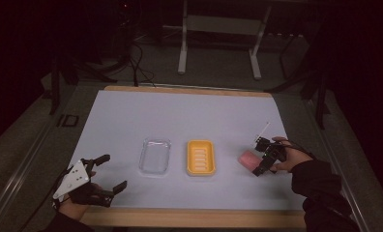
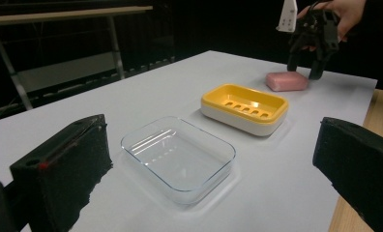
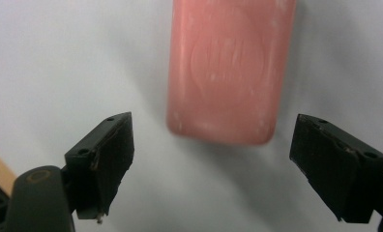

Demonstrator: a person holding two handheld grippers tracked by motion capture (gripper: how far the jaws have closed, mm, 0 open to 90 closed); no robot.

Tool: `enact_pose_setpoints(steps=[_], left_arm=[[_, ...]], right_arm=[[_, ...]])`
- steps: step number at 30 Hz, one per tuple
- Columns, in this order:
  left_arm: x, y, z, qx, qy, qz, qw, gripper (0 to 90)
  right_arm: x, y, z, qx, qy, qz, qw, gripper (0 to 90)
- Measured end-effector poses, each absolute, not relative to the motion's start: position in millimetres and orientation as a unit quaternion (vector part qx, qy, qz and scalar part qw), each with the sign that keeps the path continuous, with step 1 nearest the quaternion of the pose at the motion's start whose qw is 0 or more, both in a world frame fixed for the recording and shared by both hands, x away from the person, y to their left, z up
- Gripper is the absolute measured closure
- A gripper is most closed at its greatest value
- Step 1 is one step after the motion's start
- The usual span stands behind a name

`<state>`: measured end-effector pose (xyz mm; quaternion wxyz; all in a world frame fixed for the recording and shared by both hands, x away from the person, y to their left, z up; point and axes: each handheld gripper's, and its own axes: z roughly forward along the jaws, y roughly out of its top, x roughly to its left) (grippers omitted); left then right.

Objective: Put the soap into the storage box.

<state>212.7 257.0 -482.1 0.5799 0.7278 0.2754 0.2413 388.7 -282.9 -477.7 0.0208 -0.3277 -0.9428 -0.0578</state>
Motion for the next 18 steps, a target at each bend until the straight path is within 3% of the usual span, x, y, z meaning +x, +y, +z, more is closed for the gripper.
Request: enact_pose_setpoints(steps=[10,18], left_arm=[[212.6,257.0,-482.2,0.729,0.275,0.241,0.580,0.2],[212.8,256.7,-482.5,0.729,0.274,0.241,0.579,0.2]], right_arm=[[399.9,-268.9,-484.5,-0.323,-0.944,-0.069,0.013,19.2],[405.5,-264.0,-489.8,-0.313,-0.947,-0.067,0.007,29.1]])
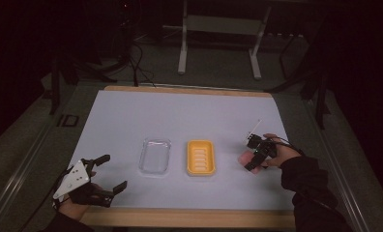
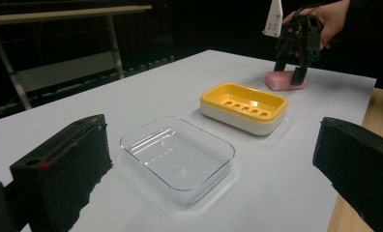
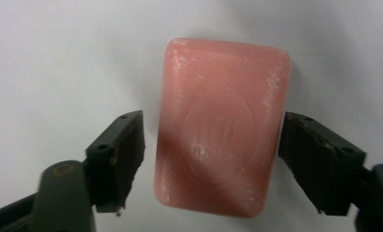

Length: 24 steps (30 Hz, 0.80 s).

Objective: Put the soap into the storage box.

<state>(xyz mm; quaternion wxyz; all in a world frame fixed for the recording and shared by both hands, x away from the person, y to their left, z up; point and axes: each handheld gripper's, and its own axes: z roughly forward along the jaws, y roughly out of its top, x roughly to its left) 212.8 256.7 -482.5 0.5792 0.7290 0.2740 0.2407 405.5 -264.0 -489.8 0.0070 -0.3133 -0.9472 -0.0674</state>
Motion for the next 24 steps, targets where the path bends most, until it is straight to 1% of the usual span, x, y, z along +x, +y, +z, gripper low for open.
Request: enact_pose_setpoints(steps=[1,2,16,22,24], left_arm=[[212.9,256.6,-482.5,0.729,0.274,0.241,0.579,0.2],[212.8,256.6,-482.5,0.729,0.273,0.242,0.579,0.2],[213.6,255.6,-483.7,0.732,0.273,0.236,0.578,0.2],[213.5,255.4,-483.8,0.732,0.273,0.236,0.577,0.2],[214.0,255.2,-483.9,0.732,0.274,0.235,0.579,0.2]], right_arm=[[405.5,-264.0,-489.8,-0.313,-0.947,-0.067,0.007,29.1],[406.2,-262.8,-491.2,-0.316,-0.946,-0.069,0.007,32.5],[405.5,-255.6,-498.4,-0.297,-0.954,-0.036,-0.012,35.2],[406.5,-249.5,-497.7,-0.346,-0.938,-0.018,-0.016,36.5],[408.0,-250.3,-497.6,-0.376,-0.926,-0.022,-0.027,36.6]])
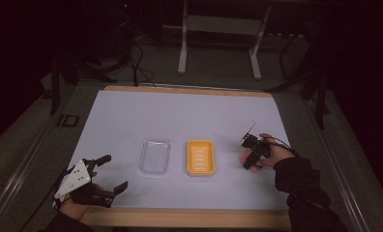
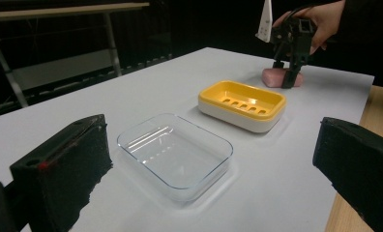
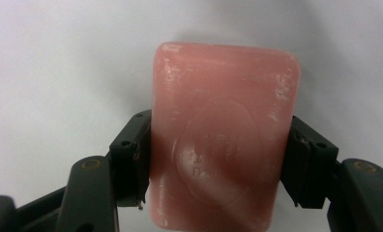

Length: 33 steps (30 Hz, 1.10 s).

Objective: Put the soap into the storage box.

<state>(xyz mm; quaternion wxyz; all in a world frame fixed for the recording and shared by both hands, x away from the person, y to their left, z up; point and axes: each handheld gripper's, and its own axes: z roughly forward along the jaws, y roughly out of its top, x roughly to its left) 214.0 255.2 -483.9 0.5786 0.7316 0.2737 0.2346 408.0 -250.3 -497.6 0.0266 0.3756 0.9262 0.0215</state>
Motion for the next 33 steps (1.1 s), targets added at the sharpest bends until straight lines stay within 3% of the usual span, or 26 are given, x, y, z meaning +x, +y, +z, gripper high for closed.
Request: enact_pose_setpoints(steps=[15,25,33], left_arm=[[215.7,252.0,-482.9,0.730,0.274,0.237,0.579,0.2],[217.5,238.4,-481.3,0.746,0.285,0.247,0.549,0.2],[219.4,235.9,-479.4,0.736,0.257,0.230,0.583,0.2]], right_arm=[[402.4,-247.2,-496.5,0.526,0.849,0.006,0.049,36.9],[397.1,-243.5,-489.9,0.563,0.825,0.008,0.057,36.9],[393.8,-238.8,-474.5,0.584,0.809,0.016,0.060,36.9]])
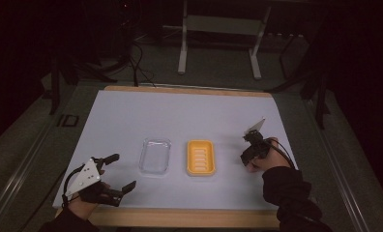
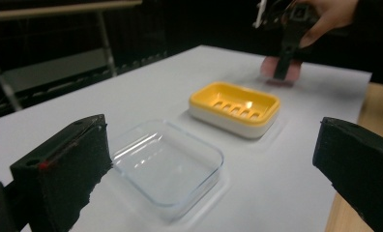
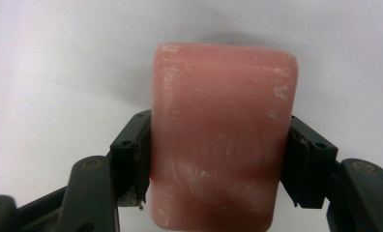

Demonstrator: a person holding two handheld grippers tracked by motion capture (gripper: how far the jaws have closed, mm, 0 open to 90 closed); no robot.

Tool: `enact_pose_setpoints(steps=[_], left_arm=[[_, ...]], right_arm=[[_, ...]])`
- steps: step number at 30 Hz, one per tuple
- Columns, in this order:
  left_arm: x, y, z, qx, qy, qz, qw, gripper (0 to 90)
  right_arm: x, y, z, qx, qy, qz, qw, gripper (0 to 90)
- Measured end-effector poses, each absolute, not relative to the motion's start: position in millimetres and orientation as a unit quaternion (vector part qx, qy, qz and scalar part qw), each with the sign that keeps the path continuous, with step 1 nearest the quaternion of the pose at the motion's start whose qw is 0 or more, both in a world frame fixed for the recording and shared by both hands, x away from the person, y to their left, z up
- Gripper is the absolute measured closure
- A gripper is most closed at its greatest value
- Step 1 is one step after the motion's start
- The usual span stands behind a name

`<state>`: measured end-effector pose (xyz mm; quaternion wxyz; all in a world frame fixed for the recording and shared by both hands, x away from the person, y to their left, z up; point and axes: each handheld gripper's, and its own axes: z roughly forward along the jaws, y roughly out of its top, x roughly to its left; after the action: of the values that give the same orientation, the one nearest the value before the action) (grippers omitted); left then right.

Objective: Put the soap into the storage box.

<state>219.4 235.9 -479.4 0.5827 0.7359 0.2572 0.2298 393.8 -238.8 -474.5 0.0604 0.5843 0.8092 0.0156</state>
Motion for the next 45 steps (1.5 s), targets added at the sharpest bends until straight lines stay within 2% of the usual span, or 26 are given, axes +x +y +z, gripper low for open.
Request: enact_pose_setpoints(steps=[6,10,24,30,45], left_arm=[[225.4,235.1,-477.0,0.724,0.261,0.201,0.606,0.2],[230.7,231.8,-478.2,0.738,0.259,0.214,0.586,0.2],[238.2,220.7,-476.6,0.742,0.243,0.233,0.580,0.2],[241.2,218.9,-478.0,0.747,0.236,0.209,0.585,0.2],[243.3,213.1,-482.3,0.764,0.215,0.196,0.575,0.2]], right_arm=[[389.9,-229.4,-456.6,0.588,0.805,0.028,0.071,36.9],[390.0,-224.4,-444.8,0.593,0.801,0.034,0.078,37.0],[393.2,-195.8,-406.2,0.605,0.789,0.042,0.100,37.0],[395.1,-174.1,-400.2,0.603,0.791,0.053,0.089,37.1],[396.7,-125.5,-393.6,0.593,0.797,0.076,0.083,37.0]])
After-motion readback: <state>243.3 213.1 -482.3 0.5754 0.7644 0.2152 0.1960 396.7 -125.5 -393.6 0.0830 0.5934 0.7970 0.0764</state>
